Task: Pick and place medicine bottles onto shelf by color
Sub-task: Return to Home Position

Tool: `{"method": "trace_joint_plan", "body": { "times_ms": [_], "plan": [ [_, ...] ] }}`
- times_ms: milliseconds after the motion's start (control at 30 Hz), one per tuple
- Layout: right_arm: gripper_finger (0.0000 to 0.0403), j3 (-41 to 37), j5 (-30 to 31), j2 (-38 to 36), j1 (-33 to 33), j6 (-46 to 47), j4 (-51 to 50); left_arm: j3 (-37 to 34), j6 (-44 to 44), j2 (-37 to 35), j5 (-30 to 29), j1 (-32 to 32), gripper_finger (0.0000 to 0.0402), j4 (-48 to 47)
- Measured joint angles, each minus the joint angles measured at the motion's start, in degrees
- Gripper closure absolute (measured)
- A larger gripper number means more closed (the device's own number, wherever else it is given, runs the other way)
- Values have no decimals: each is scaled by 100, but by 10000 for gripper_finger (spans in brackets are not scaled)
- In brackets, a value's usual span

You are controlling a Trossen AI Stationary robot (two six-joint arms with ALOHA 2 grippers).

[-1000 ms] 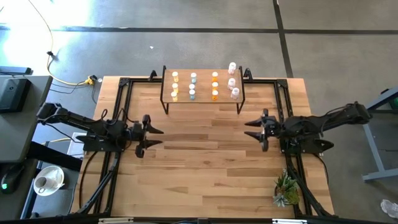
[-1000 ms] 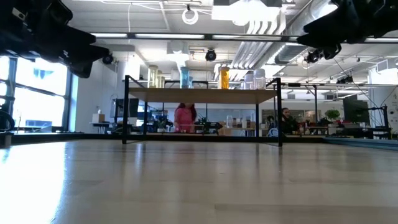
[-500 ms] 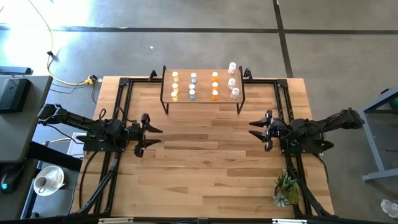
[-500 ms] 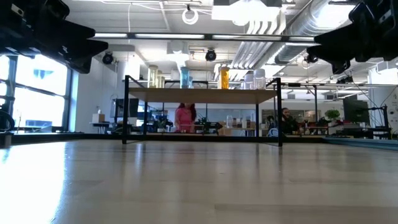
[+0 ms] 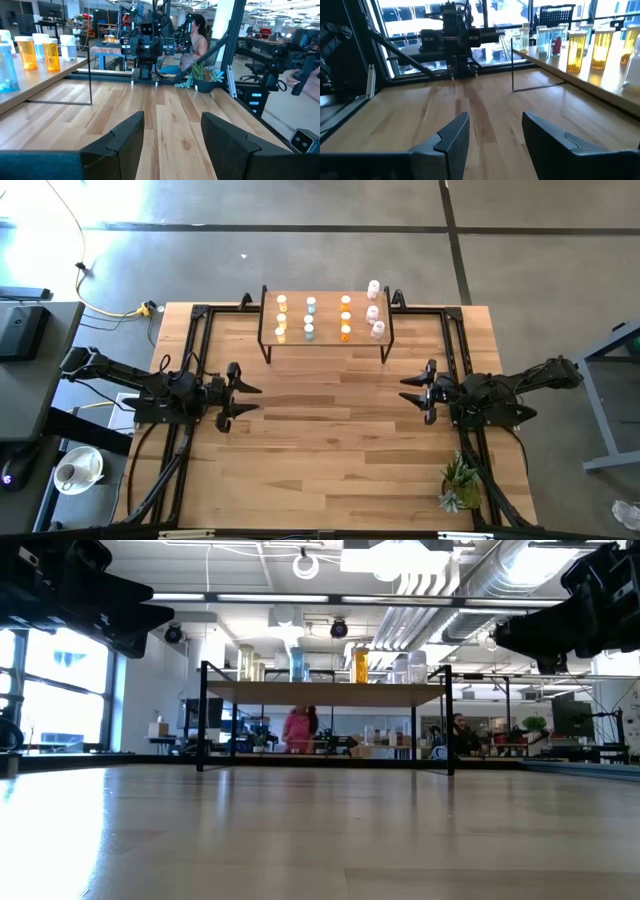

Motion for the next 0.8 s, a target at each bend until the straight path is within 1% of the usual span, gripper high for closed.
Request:
{"method": "trace_joint_plan", "body": {
  "times_ms": [100, 800],
  "plan": [
    [229, 0, -2, 1, -2, 127, -46, 2, 0, 0, 1, 0, 216, 0],
    [229, -2, -6, 1, -2, 140, -51, 2, 0, 0, 4, 0, 216, 0]
  ]
}}
